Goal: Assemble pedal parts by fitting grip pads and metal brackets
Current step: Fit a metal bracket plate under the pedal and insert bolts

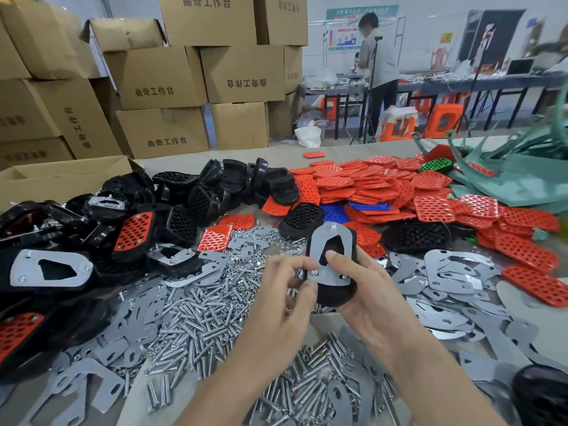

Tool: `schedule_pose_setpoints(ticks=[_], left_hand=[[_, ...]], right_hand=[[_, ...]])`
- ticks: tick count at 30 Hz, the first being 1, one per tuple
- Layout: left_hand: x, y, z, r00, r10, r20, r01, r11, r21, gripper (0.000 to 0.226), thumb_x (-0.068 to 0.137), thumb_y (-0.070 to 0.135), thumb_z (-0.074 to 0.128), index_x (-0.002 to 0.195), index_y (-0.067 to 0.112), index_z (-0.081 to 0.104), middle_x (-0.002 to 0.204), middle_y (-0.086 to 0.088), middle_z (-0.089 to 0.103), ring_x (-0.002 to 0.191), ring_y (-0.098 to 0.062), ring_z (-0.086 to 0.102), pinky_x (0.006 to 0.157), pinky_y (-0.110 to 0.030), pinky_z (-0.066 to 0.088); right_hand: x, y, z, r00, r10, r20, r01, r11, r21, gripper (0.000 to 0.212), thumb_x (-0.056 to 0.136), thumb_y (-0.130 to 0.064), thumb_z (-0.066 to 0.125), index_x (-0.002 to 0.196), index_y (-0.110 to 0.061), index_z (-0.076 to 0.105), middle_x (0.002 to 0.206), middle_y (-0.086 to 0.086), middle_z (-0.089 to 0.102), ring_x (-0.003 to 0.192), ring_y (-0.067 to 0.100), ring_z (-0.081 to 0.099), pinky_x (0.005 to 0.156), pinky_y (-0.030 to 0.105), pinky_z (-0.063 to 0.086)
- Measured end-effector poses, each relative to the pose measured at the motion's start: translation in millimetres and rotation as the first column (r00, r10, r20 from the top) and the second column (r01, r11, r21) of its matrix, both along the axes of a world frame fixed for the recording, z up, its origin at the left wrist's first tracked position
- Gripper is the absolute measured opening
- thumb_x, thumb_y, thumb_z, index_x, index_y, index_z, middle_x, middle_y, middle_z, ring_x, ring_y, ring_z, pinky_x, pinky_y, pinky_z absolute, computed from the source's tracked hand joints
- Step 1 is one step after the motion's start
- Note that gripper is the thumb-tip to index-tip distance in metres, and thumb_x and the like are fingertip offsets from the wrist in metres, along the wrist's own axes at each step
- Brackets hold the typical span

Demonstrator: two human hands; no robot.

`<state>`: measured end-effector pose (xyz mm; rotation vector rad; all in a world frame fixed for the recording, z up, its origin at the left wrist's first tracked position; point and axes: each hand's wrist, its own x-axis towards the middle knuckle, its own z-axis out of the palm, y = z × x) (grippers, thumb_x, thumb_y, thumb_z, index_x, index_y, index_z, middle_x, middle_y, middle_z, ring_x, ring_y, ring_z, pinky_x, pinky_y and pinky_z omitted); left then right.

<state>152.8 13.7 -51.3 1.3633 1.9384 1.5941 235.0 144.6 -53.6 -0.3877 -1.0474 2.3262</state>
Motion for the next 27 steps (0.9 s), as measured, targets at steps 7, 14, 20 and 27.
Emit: schedule_pose_setpoints(ticks=[7,14,20,27], left_hand=[[2.0,-2.1,-2.5,0.997,-0.034,0.066,0.033,0.999,0.017,0.024,0.099,0.043,0.05,0.12,0.054,0.047,0.118,0.014,0.059,0.102,-0.007,0.064,0.082,-0.018,0.052],[2.2,-2.0,-2.3,0.999,-0.032,0.001,0.032,0.999,0.017,0.026,0.102,0.04,0.052,0.126,0.051,0.05,0.129,0.021,0.046,0.112,0.0,0.058,0.085,-0.014,0.051],[1.3,0.3,-0.8,0.998,0.017,-0.057,-0.017,1.0,-0.002,0.015,0.102,0.034,0.057,0.114,0.043,0.059,0.123,0.012,0.045,0.105,0.002,0.059,0.082,-0.009,0.047],[2.0,0.3,-3.8,1.0,-0.016,0.006,0.016,1.0,-0.011,0.02,0.101,0.04,0.054,0.119,0.047,0.05,0.125,0.01,0.051,0.098,-0.012,0.066,0.081,-0.036,0.057]], right_hand=[[1.6,2.1,1.5,1.0,0.005,-0.002,-0.005,1.0,0.015,0.044,0.088,-0.012,0.066,0.132,-0.005,0.065,0.124,0.024,0.071,0.112,0.039,0.071,0.098,0.057,0.056],[1.4,0.6,0.0,1.0,0.007,0.024,-0.007,0.999,0.038,0.044,0.086,-0.015,0.068,0.129,-0.009,0.068,0.12,0.021,0.074,0.105,0.035,0.072,0.092,0.056,0.059],[2.4,-0.8,-1.1,0.999,0.002,0.044,-0.004,0.999,0.047,0.041,0.087,-0.013,0.068,0.129,-0.01,0.069,0.12,0.019,0.074,0.101,0.03,0.074,0.076,0.042,0.062],[1.6,0.1,1.3,0.999,-0.008,0.041,0.005,0.998,0.06,0.043,0.084,-0.015,0.068,0.127,-0.01,0.069,0.118,0.019,0.074,0.101,0.033,0.073,0.087,0.052,0.061]])
